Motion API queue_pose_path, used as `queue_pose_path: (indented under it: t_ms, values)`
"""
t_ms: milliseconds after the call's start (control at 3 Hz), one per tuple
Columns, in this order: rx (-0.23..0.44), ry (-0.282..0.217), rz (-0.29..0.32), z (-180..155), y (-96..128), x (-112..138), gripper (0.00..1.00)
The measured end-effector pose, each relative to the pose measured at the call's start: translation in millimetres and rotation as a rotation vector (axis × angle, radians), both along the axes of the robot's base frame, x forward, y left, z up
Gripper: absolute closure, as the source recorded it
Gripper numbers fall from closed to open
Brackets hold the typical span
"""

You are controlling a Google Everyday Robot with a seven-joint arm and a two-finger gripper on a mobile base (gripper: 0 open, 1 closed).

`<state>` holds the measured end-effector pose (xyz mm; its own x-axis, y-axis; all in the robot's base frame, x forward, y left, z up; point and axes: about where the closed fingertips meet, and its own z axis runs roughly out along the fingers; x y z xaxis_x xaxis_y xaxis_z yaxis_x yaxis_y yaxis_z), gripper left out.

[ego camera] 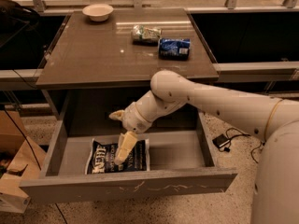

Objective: Pick blue chip bag from top drawer and place on counter

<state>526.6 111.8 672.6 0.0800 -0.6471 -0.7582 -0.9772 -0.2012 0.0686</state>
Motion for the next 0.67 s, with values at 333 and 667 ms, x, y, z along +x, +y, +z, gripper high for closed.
queue_pose_path:
  t_ms: [333,667]
  values:
    - [0.033,0.027,-0.026,-27.4,7.1,3.1,0.00]
    - [0.058,0.064,-0.051,-53.4,7.9,0.5,0.00]
